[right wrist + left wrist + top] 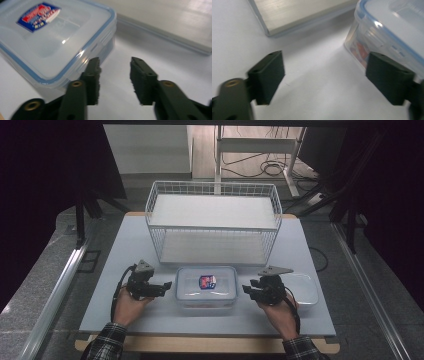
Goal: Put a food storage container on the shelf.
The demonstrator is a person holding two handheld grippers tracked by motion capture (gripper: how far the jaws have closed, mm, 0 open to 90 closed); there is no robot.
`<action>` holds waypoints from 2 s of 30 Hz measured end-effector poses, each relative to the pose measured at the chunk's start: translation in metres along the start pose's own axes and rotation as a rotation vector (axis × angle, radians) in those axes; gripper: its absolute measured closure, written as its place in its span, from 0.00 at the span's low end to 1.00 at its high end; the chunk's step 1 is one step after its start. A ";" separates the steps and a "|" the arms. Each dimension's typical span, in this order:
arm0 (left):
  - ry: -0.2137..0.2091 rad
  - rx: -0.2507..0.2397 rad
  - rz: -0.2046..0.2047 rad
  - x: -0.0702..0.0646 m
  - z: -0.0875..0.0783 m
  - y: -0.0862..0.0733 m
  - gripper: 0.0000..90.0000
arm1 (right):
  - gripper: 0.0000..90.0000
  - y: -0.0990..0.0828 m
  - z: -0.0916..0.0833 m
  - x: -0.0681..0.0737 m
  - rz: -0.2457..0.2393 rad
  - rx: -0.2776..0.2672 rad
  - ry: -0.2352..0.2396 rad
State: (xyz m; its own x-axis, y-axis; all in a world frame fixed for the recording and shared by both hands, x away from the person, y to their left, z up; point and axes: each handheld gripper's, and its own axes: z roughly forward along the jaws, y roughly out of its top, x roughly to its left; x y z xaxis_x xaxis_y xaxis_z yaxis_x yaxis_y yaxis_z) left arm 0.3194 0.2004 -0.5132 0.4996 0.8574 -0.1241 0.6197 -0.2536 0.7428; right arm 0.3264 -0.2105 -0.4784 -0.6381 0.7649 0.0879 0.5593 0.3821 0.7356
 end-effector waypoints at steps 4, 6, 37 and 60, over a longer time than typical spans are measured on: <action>-0.021 -0.021 0.011 0.000 -0.005 0.000 0.06 | 0.44 0.003 -0.003 0.000 0.009 -0.026 0.023; -0.026 -0.034 0.020 -0.001 -0.007 0.000 0.05 | 0.36 0.003 -0.002 0.001 0.003 -0.038 0.037; -0.367 0.053 -0.047 -0.032 0.027 0.020 0.00 | 0.05 0.025 0.049 0.008 0.115 0.089 0.273; -0.491 -0.018 -0.123 -0.026 -0.010 -0.003 0.54 | 0.55 0.007 0.010 -0.003 0.288 0.096 0.422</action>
State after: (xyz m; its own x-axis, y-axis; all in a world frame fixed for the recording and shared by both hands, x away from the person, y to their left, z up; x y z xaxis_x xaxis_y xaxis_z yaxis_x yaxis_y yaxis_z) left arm 0.2986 0.1837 -0.5053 0.6524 0.5670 -0.5028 0.6830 -0.1525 0.7143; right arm 0.3375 -0.2050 -0.4801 -0.5983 0.5775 0.5554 0.7769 0.2484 0.5785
